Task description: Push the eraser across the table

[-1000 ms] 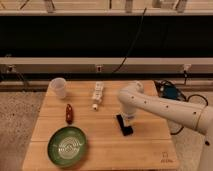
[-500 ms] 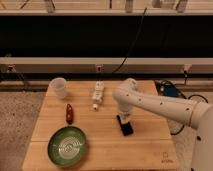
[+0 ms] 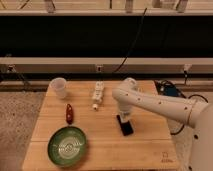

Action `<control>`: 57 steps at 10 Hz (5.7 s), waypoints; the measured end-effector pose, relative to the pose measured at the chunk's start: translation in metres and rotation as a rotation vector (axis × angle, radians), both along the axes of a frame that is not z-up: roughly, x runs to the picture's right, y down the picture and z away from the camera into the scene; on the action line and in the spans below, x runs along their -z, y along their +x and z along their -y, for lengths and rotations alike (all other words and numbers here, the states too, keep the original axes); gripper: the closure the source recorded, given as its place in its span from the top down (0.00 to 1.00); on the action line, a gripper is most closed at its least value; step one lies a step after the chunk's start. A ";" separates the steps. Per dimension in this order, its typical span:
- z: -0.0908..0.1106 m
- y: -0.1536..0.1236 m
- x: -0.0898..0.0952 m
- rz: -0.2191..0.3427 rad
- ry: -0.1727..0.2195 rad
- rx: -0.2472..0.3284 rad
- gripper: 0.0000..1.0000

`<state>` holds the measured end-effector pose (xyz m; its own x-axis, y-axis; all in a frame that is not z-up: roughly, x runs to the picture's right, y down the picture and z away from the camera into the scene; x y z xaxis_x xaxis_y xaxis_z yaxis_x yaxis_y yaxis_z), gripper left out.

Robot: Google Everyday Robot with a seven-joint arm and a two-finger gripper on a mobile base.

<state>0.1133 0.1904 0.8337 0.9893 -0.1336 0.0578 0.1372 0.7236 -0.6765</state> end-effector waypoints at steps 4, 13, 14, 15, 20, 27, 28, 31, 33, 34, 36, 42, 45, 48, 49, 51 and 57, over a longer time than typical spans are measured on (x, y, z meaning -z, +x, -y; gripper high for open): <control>0.002 0.002 -0.004 -0.010 0.005 -0.008 0.00; 0.006 0.006 -0.013 -0.026 0.011 0.004 0.00; 0.006 0.006 -0.013 -0.027 0.011 0.004 0.00; 0.007 0.006 -0.013 -0.027 0.011 0.004 0.00; 0.007 0.010 -0.015 -0.034 0.012 0.002 0.00; 0.009 0.014 -0.016 -0.040 0.012 0.004 0.00; 0.009 0.014 -0.016 -0.041 0.012 0.004 0.00; 0.008 0.017 -0.018 -0.042 0.012 0.011 0.00; 0.010 0.018 -0.017 -0.044 0.012 0.010 0.00; 0.009 0.018 -0.017 -0.044 0.012 0.011 0.00; 0.008 0.021 -0.019 -0.048 0.013 0.013 0.00; 0.008 0.024 -0.018 -0.049 0.012 0.016 0.00; 0.009 0.024 -0.017 -0.050 0.011 0.016 0.00; 0.008 0.026 -0.018 -0.053 0.011 0.017 0.00; 0.008 0.026 -0.019 -0.054 0.011 0.018 0.00; 0.009 0.027 -0.017 -0.055 0.009 0.019 0.00; 0.008 0.029 -0.018 -0.058 0.009 0.021 0.00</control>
